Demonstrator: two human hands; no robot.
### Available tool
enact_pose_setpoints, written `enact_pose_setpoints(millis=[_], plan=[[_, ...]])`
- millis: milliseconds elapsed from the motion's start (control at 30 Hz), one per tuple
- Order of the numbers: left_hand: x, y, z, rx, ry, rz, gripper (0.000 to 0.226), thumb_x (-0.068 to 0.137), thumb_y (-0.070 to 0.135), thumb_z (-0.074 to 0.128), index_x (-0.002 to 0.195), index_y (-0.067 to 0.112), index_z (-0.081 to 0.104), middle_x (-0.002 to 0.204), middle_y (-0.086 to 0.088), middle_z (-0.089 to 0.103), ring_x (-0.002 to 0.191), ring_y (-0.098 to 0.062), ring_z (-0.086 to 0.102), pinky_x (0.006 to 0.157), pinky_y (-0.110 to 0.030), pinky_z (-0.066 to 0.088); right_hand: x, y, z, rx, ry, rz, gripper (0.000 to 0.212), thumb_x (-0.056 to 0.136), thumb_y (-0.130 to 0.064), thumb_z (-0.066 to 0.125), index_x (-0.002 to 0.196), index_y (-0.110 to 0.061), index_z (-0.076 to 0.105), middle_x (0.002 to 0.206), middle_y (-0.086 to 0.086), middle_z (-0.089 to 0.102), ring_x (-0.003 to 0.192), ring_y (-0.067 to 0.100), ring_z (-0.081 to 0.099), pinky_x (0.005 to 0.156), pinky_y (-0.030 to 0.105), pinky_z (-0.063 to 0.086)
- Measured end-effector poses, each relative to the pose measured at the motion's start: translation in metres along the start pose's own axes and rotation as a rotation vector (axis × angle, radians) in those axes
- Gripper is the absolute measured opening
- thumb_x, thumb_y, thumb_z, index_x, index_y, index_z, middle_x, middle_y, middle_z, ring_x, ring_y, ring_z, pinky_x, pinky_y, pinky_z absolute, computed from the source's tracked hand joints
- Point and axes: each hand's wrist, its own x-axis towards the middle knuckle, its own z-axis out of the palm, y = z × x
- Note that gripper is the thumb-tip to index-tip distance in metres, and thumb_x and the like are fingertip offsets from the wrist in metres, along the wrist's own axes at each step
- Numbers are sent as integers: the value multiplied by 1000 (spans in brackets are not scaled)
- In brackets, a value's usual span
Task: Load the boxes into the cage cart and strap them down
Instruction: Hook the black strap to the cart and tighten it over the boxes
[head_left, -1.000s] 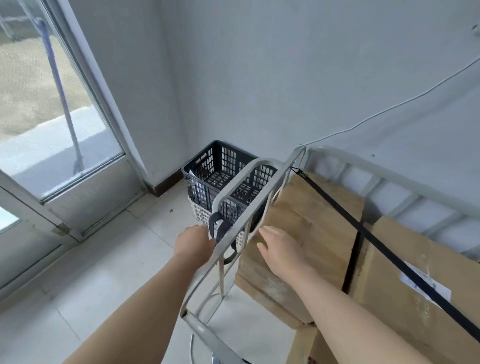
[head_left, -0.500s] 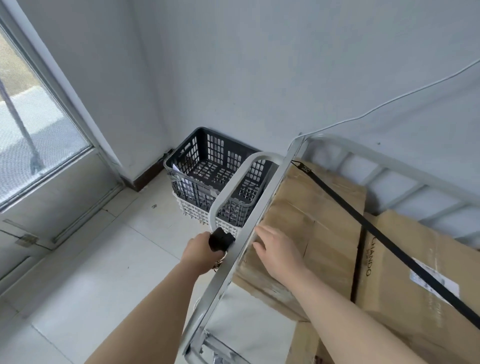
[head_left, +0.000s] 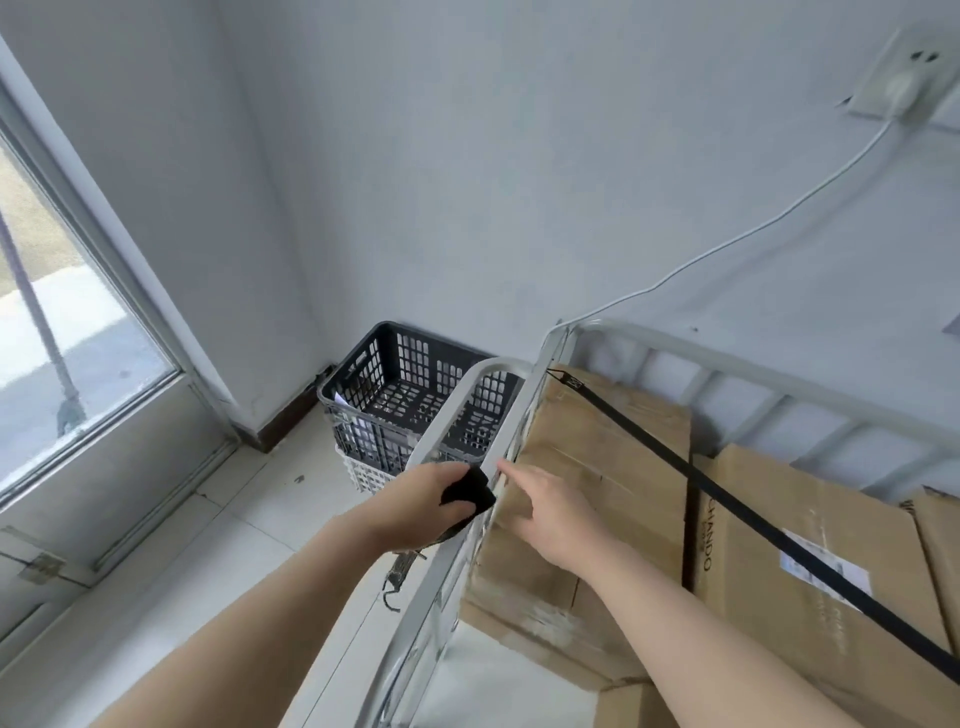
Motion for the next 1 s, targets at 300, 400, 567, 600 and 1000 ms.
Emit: enact_pose_setpoints(millis=[300,400,567,600,1000], plan=[[-7,97,-3,9,-37,145,8,89,28,62,93,21,61,78,10,63,65,-3,57,54,-10,41,-39,12,-64,135,275,-96,49,75,15,47,106,-19,64,98,-5,57,92,13,55,81,31,46],[-6,119,14,-2,-57,81,13,86,34,66,95,26,65,79,9,67,60,0,57,53,-11,43,-69,42,-98,43,349,-86,47,77,15,50,109,-17,65,98,-3,58,90,12,55,78,24,46],[7,159,62,45,-105,15,8,84,27,68,91,27,65,79,11,65,64,1,57,58,-13,41,-126,101,-143,-74,367,-28,43,82,11,54,113,-16,65,93,-9,54,83,9,52,68,12,36],[9,165,73,78,-74,-3,10,84,25,67,94,26,65,78,12,63,66,0,57,57,-12,40,-137,114,-150,-104,366,-14,45,81,11,53,115,-15,66,94,-9,54,83,9,52,69,15,36],[8,192,150,219,127,-254,12,96,18,48,87,21,55,79,0,65,68,-14,60,55,-25,47,-232,236,-210,-187,437,174,56,77,16,43,121,-10,64,110,7,63,101,29,59,89,38,49]])
